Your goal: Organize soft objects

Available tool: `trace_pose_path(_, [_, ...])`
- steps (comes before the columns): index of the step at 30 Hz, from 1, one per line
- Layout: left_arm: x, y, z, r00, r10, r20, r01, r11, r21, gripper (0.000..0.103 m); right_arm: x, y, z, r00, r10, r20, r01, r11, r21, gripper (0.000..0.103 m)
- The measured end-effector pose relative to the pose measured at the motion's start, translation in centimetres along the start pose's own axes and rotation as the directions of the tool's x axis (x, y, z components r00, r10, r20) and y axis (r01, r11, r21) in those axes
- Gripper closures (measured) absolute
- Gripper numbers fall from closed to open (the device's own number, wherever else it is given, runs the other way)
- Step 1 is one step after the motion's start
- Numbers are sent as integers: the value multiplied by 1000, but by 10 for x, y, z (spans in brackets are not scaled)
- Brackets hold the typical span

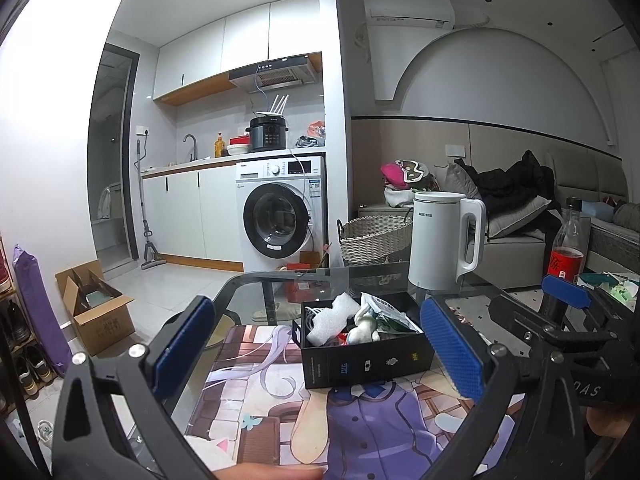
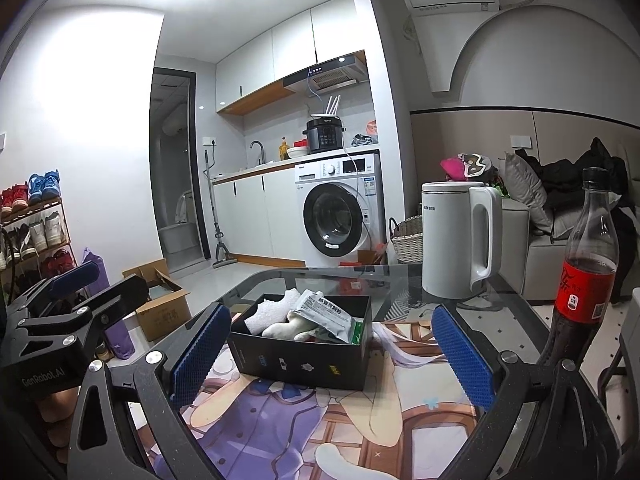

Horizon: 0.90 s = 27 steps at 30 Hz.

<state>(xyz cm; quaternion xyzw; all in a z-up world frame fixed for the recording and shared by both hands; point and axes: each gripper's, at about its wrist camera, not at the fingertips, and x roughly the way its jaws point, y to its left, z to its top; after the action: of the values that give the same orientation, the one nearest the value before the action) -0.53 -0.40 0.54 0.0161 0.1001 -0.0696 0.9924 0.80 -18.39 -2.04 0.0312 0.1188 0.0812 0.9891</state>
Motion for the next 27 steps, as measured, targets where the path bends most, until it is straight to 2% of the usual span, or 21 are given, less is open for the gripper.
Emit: trace_pose_path(27, [2,0,-1,1000,0,-16,-1,1000,-22,0,1,-1,-4,1000,-2,-3,2,1000,-6,1])
